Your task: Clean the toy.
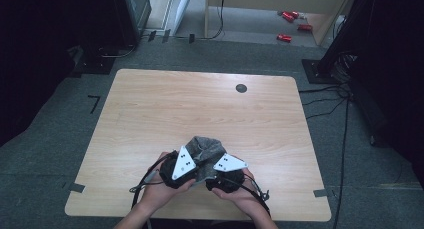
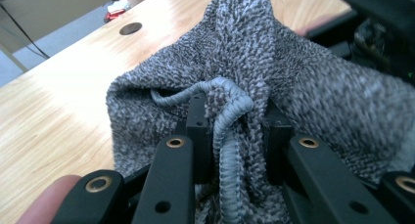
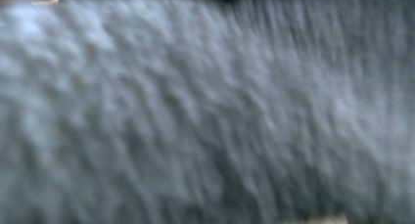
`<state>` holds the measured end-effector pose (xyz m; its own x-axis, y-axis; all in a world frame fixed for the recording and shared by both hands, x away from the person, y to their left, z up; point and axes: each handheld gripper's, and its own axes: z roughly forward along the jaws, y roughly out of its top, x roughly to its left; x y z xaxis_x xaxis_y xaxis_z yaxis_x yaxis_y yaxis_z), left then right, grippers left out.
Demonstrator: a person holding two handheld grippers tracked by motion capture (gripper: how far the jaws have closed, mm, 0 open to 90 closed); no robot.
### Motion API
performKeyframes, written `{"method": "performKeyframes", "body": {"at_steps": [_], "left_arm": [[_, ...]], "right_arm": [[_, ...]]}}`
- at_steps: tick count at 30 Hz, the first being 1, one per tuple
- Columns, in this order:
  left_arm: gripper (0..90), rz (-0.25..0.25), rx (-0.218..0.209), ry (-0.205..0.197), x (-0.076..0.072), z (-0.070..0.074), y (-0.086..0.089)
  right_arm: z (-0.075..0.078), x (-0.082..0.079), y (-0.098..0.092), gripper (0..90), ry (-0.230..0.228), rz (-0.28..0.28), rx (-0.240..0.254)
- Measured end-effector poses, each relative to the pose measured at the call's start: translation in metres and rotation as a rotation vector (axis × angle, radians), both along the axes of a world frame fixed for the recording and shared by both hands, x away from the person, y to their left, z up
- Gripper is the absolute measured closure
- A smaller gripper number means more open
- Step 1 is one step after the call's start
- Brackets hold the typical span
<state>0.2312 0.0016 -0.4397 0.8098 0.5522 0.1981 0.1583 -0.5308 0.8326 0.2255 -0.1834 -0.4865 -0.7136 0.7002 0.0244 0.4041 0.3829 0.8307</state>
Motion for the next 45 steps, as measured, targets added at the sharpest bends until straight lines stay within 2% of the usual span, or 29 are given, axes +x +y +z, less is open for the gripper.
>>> {"method": "performKeyframes", "body": {"at_steps": [1, 2, 3, 4, 7, 8, 10, 12, 14, 17, 18, 20, 22, 24, 25, 27, 28, 30, 32, 34, 35, 36, 37, 40, 41, 42, 43, 44, 45], "left_arm": [[73.7, 0.000, 0.000, 0.000, 0.000, 0.000, 0.000], [73.7, 0.037, 0.014, 0.002, 0.004, -0.002, 0.003], [73.8, 0.037, 0.014, 0.002, 0.004, -0.002, 0.003], [73.8, 0.061, 0.019, 0.001, 0.007, -0.003, 0.006], [73.9, 0.113, 0.008, 0.028, 0.015, -0.003, 0.017], [73.9, 0.117, -0.007, 0.036, 0.016, -0.002, 0.020], [73.8, 0.100, -0.060, 0.064, 0.017, 0.004, 0.025], [73.7, 0.049, -0.091, 0.066, 0.012, 0.012, 0.022], [73.6, 0.029, -0.096, 0.071, 0.009, 0.012, 0.019], [73.0, -0.012, -0.058, 0.066, 0.003, 0.007, 0.007], [72.5, -0.013, -0.045, 0.051, 0.002, 0.005, 0.005], [72.3, 0.006, -0.043, 0.053, 0.004, 0.005, 0.007], [72.4, 0.056, -0.039, 0.050, 0.010, 0.005, 0.014], [72.7, 0.091, -0.046, 0.069, 0.016, 0.005, 0.023], [72.8, 0.101, -0.066, 0.086, 0.018, 0.005, 0.027], [72.8, 0.075, -0.133, 0.118, 0.017, 0.010, 0.030], [72.7, 0.050, -0.153, 0.121, 0.015, 0.013, 0.029], [71.8, -0.004, -0.157, 0.116, 0.008, 0.016, 0.021], [71.5, -0.044, -0.158, 0.140, 0.006, 0.014, 0.015], [71.2, -0.023, -0.146, 0.141, 0.008, 0.008, 0.014], [71.2, -0.006, -0.135, 0.146, 0.010, 0.006, 0.015], [71.6, 0.050, -0.101, 0.130, 0.015, 0.004, 0.020], [71.9, 0.050, -0.101, 0.130, 0.015, 0.004, 0.020], [72.3, 0.108, -0.101, 0.141, 0.022, 0.003, 0.030], [72.4, 0.102, -0.128, 0.128, 0.021, 0.007, 0.034], [72.4, 0.102, -0.128, 0.128, 0.021, 0.007, 0.034], [72.3, 0.051, -0.159, 0.110, 0.015, 0.014, 0.032], [72.1, 0.051, -0.159, 0.110, 0.015, 0.014, 0.032], [72.1, 0.021, -0.175, 0.108, 0.012, 0.017, 0.029]], "right_arm": [[0.000, 0.000, 0.000, 34.9, 0.000, 0.000, 0.000], [-0.001, 0.000, -0.001, 35.0, 0.001, -0.003, -0.012], [-0.001, 0.000, -0.001, 35.0, 0.001, -0.003, -0.012], [-0.001, -0.001, -0.002, 35.0, 0.000, -0.005, -0.015], [0.000, -0.001, -0.002, 34.9, -0.004, -0.007, -0.007], [0.001, -0.001, -0.003, 35.0, -0.012, -0.007, 0.002], [0.003, -0.001, -0.004, 34.9, -0.016, -0.008, 0.016], [0.001, 0.000, -0.004, 34.9, -0.022, -0.019, 0.008], [0.001, 0.000, -0.003, 34.9, -0.015, -0.020, 0.007], [0.001, -0.001, -0.001, 34.9, -0.013, -0.017, 0.008], [0.002, -0.002, 0.000, 34.9, -0.020, -0.013, 0.008], [0.003, -0.004, 0.000, 34.9, -0.035, -0.026, -0.012], [0.004, -0.004, -0.001, 34.9, -0.043, -0.026, -0.012], [0.005, -0.004, -0.002, 34.9, -0.046, -0.037, -0.007], [0.005, -0.004, -0.003, 34.9, -0.048, -0.035, 0.001], [0.006, -0.004, -0.003, 34.9, -0.046, -0.033, 0.009], [0.006, -0.003, -0.003, 34.9, -0.044, -0.034, 0.008], [0.005, -0.003, -0.003, 34.9, -0.043, -0.046, 0.006], [0.005, -0.003, -0.002, 34.9, -0.044, -0.047, 0.008], [0.008, -0.004, -0.002, 35.0, -0.058, -0.050, 0.010], [0.008, -0.005, -0.002, 35.0, -0.057, -0.053, -0.008], [0.006, -0.006, -0.001, 34.9, -0.065, -0.055, -0.035], [0.006, -0.006, -0.001, 34.9, -0.065, -0.055, -0.035], [0.006, -0.006, -0.002, 34.9, -0.065, -0.051, -0.020], [0.008, -0.006, -0.003, 34.9, -0.065, -0.048, -0.003], [0.008, -0.006, -0.003, 34.9, -0.065, -0.048, -0.003], [0.008, -0.005, -0.003, 34.9, -0.064, -0.051, 0.003], [0.008, -0.005, -0.003, 34.9, -0.064, -0.051, 0.003], [0.007, -0.005, -0.002, 34.9, -0.062, -0.052, -0.002]]}}
